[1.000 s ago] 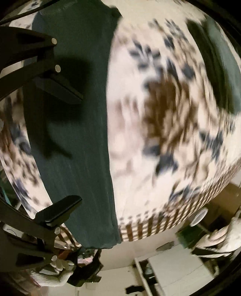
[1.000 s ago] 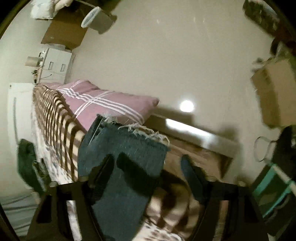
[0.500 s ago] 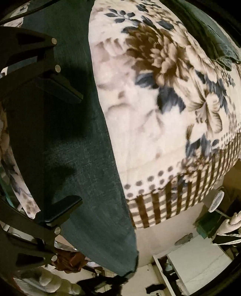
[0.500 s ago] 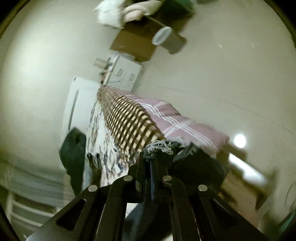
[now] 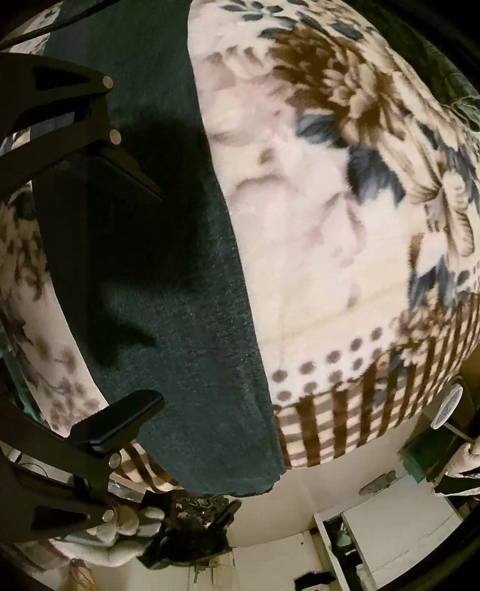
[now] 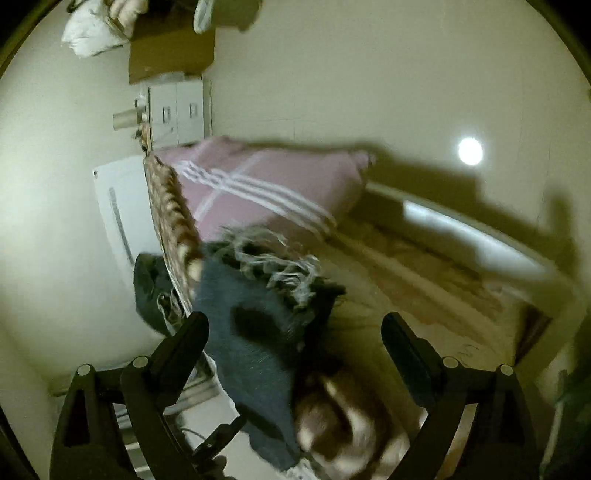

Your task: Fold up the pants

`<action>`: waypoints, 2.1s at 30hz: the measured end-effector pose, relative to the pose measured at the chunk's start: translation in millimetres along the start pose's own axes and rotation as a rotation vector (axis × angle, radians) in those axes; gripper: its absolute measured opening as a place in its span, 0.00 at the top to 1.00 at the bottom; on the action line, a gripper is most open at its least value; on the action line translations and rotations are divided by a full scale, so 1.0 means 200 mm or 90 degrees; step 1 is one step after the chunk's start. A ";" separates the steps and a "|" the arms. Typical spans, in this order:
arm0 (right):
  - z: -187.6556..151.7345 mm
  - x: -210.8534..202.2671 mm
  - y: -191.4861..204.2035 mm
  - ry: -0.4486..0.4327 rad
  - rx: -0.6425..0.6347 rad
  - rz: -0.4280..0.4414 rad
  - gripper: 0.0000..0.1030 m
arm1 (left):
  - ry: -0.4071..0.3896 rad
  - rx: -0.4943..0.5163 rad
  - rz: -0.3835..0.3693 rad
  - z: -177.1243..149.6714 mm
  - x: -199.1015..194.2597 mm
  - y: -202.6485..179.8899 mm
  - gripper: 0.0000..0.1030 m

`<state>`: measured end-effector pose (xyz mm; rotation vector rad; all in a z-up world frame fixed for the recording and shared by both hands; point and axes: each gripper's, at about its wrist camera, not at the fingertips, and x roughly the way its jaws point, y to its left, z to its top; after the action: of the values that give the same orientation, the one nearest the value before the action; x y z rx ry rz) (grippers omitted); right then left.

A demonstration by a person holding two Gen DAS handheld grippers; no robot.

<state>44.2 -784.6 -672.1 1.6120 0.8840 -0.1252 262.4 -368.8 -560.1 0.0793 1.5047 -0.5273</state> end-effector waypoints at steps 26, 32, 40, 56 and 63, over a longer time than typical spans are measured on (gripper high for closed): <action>-0.32 0.00 0.75 -0.124 -0.256 -0.066 0.93 | -0.031 -0.124 -0.070 -0.08 -0.03 0.25 0.00; -0.83 0.16 1.19 -0.122 -0.461 -0.213 0.93 | -0.078 -0.166 0.034 -0.26 -0.30 0.62 0.00; -1.78 0.86 1.36 -0.006 -0.669 -0.290 0.93 | -0.100 -0.285 0.062 -0.71 -0.57 1.23 0.00; -2.39 1.67 1.04 0.321 -0.659 -0.286 0.07 | -0.188 -0.395 -0.117 -0.92 -0.71 1.76 0.00; -1.95 1.20 1.10 0.177 -0.590 -0.376 0.07 | -0.123 -0.312 -0.102 -0.65 -0.52 1.62 0.01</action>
<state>193.3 -321.7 -523.1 0.4864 1.3561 0.0977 266.8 -4.2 -558.3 -0.4648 1.4190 -0.2704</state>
